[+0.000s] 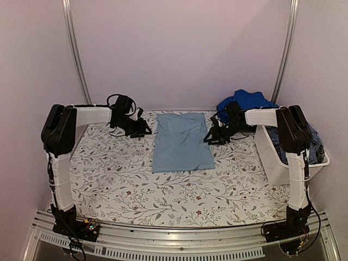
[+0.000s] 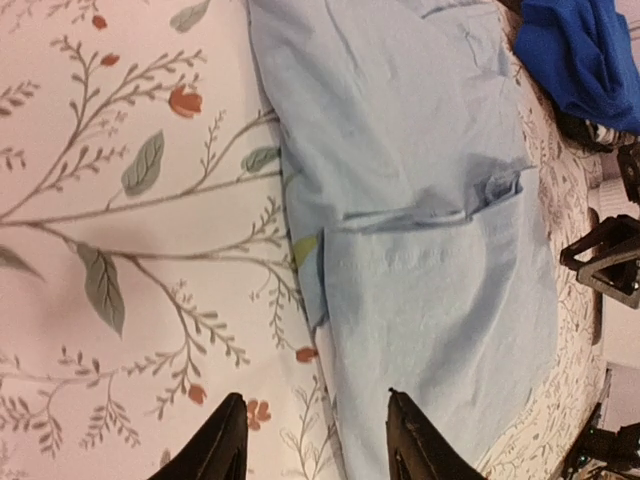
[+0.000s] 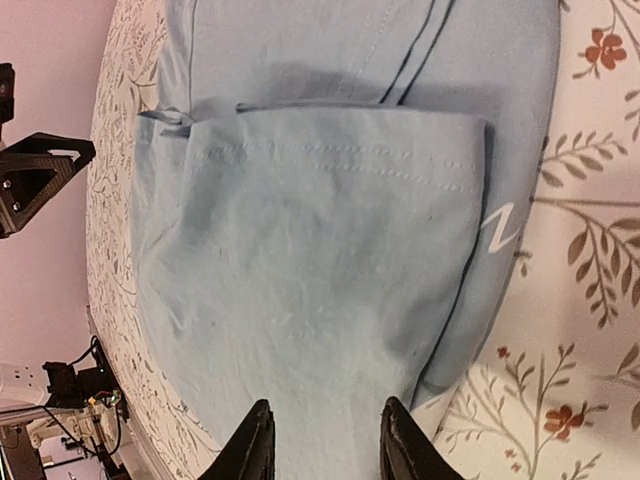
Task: Fold and stack the mixed laundry pile
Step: Smooth out the 2/3-rectangle-folded T-shirt at the center of the board.
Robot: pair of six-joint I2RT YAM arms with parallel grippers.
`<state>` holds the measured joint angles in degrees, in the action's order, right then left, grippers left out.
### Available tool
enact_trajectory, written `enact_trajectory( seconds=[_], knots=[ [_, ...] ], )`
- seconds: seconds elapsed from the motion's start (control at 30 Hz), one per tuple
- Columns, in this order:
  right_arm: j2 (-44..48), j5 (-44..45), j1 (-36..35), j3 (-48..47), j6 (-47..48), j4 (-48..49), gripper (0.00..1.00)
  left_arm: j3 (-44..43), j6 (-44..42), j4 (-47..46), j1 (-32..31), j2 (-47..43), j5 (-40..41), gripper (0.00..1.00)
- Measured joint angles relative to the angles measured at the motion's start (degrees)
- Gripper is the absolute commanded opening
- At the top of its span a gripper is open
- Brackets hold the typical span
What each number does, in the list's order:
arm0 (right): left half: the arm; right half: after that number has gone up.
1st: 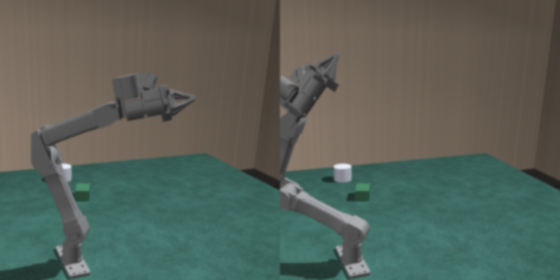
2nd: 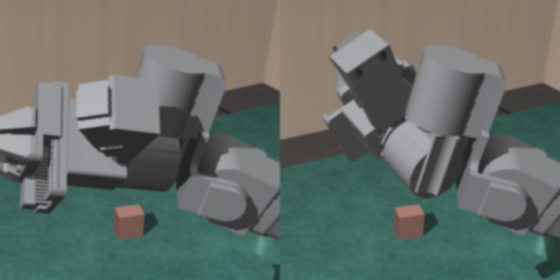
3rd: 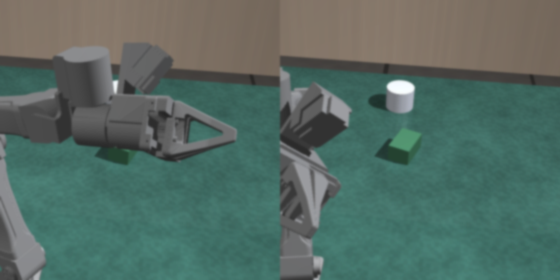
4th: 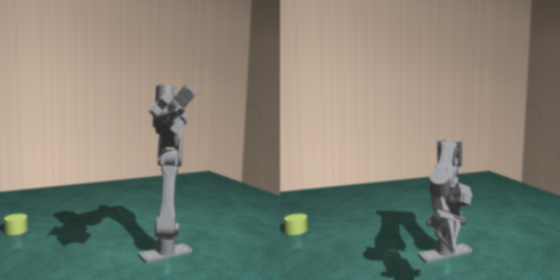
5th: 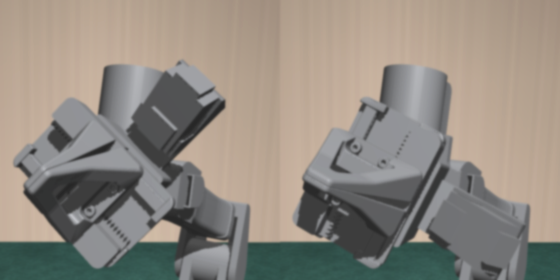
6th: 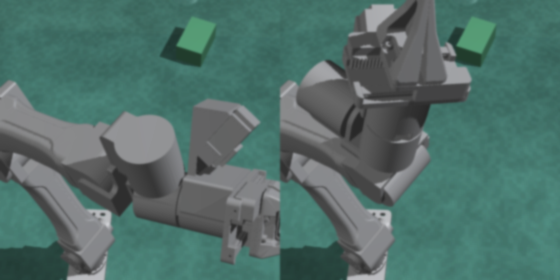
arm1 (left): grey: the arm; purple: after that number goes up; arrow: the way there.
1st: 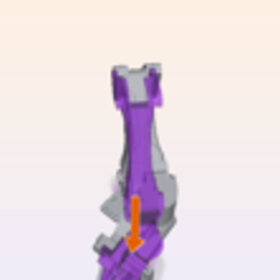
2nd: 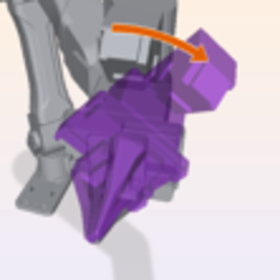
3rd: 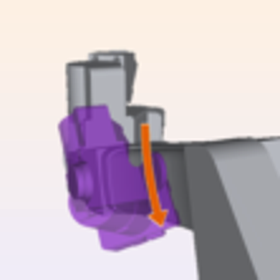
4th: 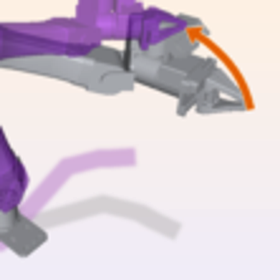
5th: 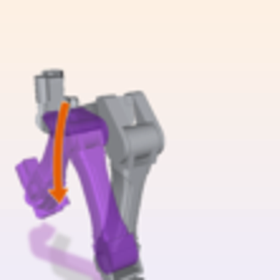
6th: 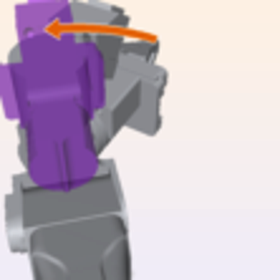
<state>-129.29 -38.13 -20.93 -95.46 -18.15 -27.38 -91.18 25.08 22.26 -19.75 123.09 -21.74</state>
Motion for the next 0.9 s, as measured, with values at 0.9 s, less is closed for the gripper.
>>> enact_trajectory(
  seconds=[0.9],
  knots=[
    [9.62, 3.8, -1.68, 16.33, 3.23, -4.7, 0.12, 26.32, 2.6, -6.16, -6.21, -12.39, -1.99, 0.46]
  ],
)
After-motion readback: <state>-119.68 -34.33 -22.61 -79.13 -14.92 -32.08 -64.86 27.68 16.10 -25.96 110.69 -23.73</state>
